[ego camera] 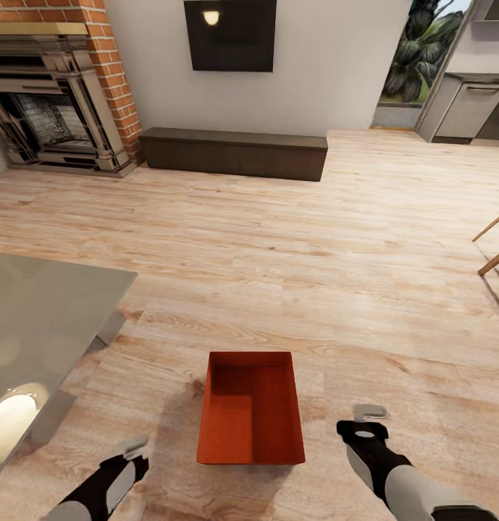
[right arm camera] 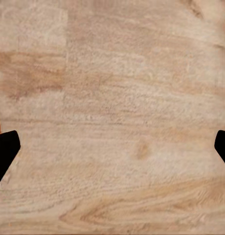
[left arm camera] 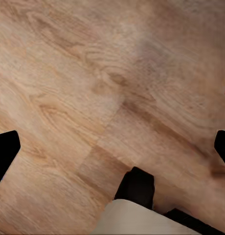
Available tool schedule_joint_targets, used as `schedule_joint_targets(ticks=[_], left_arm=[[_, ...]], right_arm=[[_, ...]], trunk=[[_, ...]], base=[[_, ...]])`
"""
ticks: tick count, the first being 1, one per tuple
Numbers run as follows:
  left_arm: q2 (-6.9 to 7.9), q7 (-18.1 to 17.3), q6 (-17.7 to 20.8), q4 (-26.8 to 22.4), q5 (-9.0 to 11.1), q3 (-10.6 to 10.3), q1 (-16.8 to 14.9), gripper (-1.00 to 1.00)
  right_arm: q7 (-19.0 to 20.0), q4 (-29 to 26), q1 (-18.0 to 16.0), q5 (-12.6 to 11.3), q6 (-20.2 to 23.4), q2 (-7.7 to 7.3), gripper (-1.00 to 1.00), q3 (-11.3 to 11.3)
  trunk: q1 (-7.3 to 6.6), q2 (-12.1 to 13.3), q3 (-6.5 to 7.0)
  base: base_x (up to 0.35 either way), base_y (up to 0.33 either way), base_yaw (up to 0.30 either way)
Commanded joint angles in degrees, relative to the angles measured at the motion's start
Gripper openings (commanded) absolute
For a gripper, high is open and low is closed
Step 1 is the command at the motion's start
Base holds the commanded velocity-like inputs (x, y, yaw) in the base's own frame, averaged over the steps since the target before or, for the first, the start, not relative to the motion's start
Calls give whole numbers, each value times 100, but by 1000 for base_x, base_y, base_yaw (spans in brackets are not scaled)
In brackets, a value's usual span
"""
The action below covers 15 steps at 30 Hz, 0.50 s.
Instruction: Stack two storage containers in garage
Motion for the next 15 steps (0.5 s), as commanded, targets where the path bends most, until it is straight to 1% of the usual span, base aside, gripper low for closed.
schedule_joint_targets(ticks=[1,2,4,5,6,7,8,9,10,11,14,15], left_arm=[[-204,75,49,-27,-108,13,-160,100],[-293,93,45,-36,-185,11,-222,100],[-631,137,17,-63,-580,6,-385,100],[-700,143,3,-66,-687,5,-407,100],[-819,151,-45,-71,-892,7,-440,100],[-942,159,-198,-74,-1136,14,-468,100],[-974,160,-272,-75,-1195,15,-474,100],[-1043,158,-483,-54,-1307,17,-485,100],[-1072,155,-585,-33,-1349,18,-490,100],[-1090,153,-665,-26,-1379,19,-492,100],[-1097,127,-772,-55,-1415,18,-496,100],[-1109,98,-833,-91,-1430,24,-497,100]], right_arm=[[-28,0,-33,-11,-14,62,100,13],[-30,0,-43,-10,-28,97,100,11],[-35,5,-68,-13,-152,245,100,5],[-36,10,-71,-14,-196,286,100,3],[-32,19,-76,-15,-287,369,100,0],[-15,35,-80,-12,-404,513,100,7],[-11,42,-81,-8,-430,565,100,14],[0,122,-83,12,-487,712,100,30],[10,210,-84,23,-517,779,100,37],[21,303,-84,31,-564,822,100,41],[45,492,-85,12,-779,870,100,41],[93,777,-69,-2,-1090,889,100,39]], trunk=[[0,-2,-5],[0,-2,-5],[0,-2,-5],[0,-2,-5],[0,-2,-5],[0,-2,-5],[0,-2,-5],[0,-2,-5],[0,-2,-5],[0,-2,-5],[0,-2,-5],[0,-2,-5]], base=[[0,0,0],[0,0,0],[0,0,0],[0,0,0],[0,0,0],[0,0,0],[0,0,0],[0,0,0],[0,0,0],[0,0,0],[0,0,0],[0,0,0]])
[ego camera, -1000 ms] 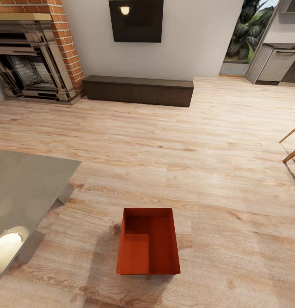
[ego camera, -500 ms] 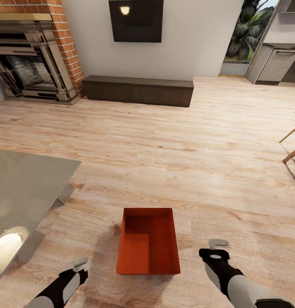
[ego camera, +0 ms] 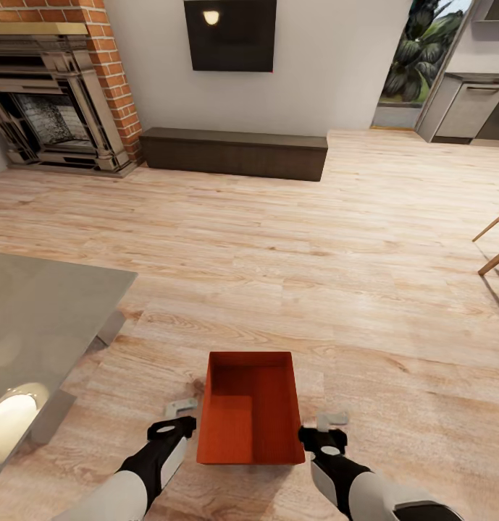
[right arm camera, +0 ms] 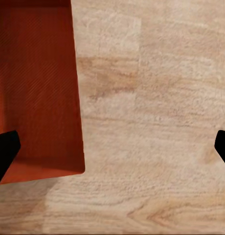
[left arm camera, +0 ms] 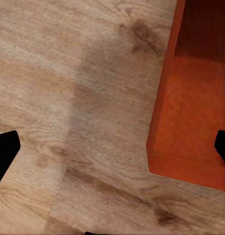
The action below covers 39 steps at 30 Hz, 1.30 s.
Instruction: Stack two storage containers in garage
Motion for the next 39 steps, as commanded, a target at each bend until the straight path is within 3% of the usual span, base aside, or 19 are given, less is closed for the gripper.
schedule_joint_targets(ticks=[1,19,27,39], left_arm=[[-5,13,20,-14,51,14,1,100],[-49,10,26,-17,64,28,1,100],[-158,14,31,-18,78,30,1,100],[-171,-1,45,-18,84,23,1,100]], right_arm=[[-19,23,-2,-7,-32,4,100,33],[-4,48,7,-5,-42,11,100,33],[-3,48,7,-4,-45,11,100,33],[-3,48,7,-4,-47,11,100,33]], trunk=[[0,-2,-3],[0,-2,-3],[0,-2,-3],[263,-483,-219]], base=[[0,0,0],[0,0,0],[0,0,0],[0,0,0]])
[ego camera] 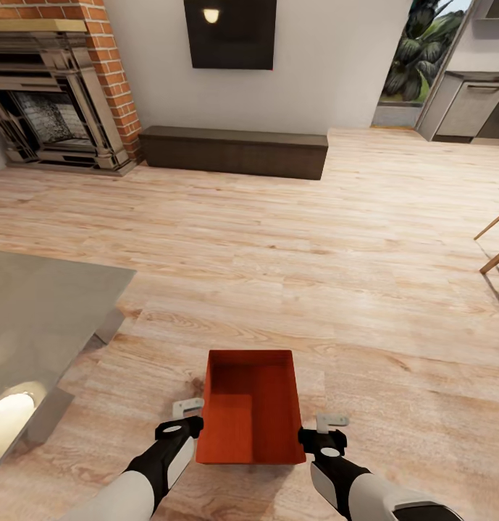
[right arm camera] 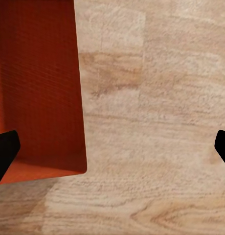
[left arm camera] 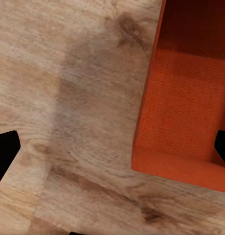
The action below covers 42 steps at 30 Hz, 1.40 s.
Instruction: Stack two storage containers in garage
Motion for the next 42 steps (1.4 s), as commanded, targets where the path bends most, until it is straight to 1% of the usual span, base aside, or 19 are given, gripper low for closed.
schedule_joint_targets(ticks=[1,21,25,33,42], left_arm=[[-3,12,23,-13,52,10,0,100],[6,9,86,-4,24,10,0,100],[10,9,90,-2,16,10,0,100],[26,15,65,5,4,2,0,100],[38,18,61,-2,2,-2,0,100]], right_arm=[[-22,6,-4,-9,-15,2,100,23],[-16,6,-4,-8,-16,-1,100,23],[160,6,-4,22,-25,-5,100,23],[712,6,-4,58,-170,-20,100,30],[836,6,-4,61,-203,-24,100,32]], trunk=[[22,-43,-22],[461,-846,-381],[549,-1006,-453],[725,-1327,-597],[923,-1688,-758]], base=[[0,0,0],[0,0,0],[0,0,0],[0,0,0],[0,0,0]])
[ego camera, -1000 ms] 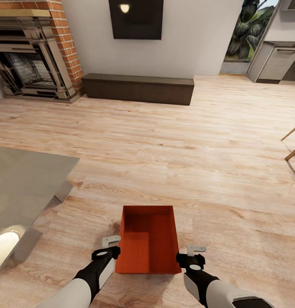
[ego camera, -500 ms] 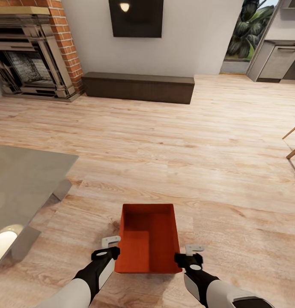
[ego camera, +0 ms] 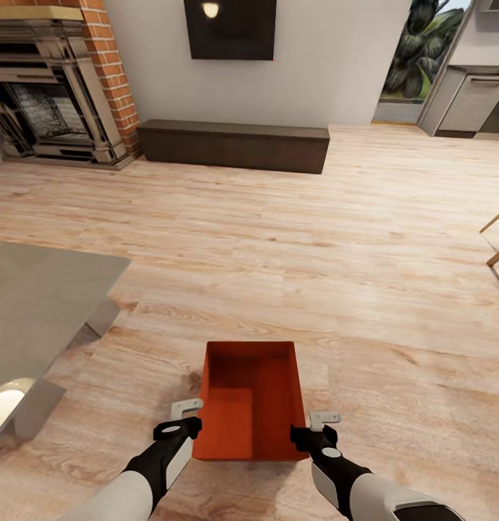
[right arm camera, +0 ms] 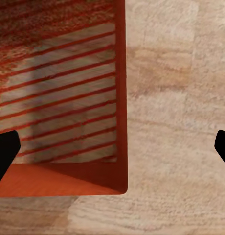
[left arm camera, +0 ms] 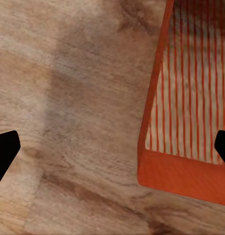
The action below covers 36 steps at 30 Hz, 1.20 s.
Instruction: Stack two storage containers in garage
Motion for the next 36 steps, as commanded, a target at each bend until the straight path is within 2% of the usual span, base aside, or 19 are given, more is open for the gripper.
schedule_joint_targets(ticks=[1,10,15,33,36], left_arm=[[-1,15,18,-14,50,7,0,100],[1,15,15,-15,51,4,0,100],[-8,7,12,-15,51,7,0,100],[-27,2,3,-12,51,7,0,100],[-46,-23,3,20,-13,-40,0,100]], right_arm=[[-22,6,-4,-2,-16,-2,100,25],[-14,6,-4,-1,-41,-7,100,33],[-14,51,-4,0,-226,1,100,34],[-14,94,-4,-72,-265,1,100,25],[-14,94,-4,-72,-266,1,100,25]], trunk=[[22,-43,-22],[220,-404,-184],[329,-605,-273],[725,-1327,-597],[791,-1447,-650]], base=[[0,0,0],[0,0,0],[0,0,0],[0,0,0],[0,0,0]])
